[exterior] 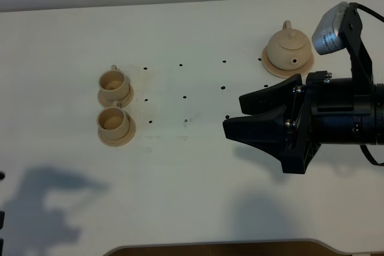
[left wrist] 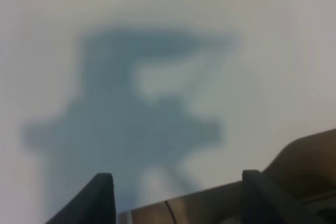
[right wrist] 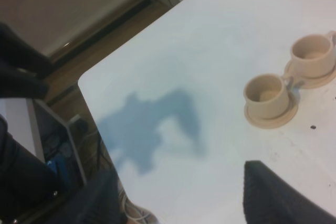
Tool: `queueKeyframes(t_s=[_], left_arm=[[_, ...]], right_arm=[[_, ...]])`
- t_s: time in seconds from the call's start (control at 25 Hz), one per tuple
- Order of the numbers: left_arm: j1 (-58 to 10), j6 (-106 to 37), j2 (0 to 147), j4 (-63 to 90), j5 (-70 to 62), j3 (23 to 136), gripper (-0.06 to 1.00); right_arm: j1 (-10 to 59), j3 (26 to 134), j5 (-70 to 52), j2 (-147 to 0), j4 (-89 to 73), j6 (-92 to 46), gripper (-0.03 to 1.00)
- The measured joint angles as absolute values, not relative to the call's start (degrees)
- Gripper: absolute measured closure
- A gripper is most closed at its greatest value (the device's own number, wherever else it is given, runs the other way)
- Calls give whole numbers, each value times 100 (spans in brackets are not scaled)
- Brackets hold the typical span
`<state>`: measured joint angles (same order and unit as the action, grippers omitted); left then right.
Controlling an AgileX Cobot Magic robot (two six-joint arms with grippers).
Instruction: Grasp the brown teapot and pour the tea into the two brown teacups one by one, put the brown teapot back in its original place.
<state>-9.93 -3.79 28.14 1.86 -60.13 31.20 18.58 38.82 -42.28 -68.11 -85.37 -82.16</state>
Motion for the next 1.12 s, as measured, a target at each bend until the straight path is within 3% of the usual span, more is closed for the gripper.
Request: queueKeyframes(t_s=[0.64, 1.12], left_arm=[[-950, -288, 1207, 179, -5968, 2915, 39], [317, -283, 241, 179, -5972, 2906, 39]], right_arm=[[1858, 4014, -3973, -6816, -8691, -8039, 46], [1858, 4946, -4044, -7734, -8578, -7628, 48]])
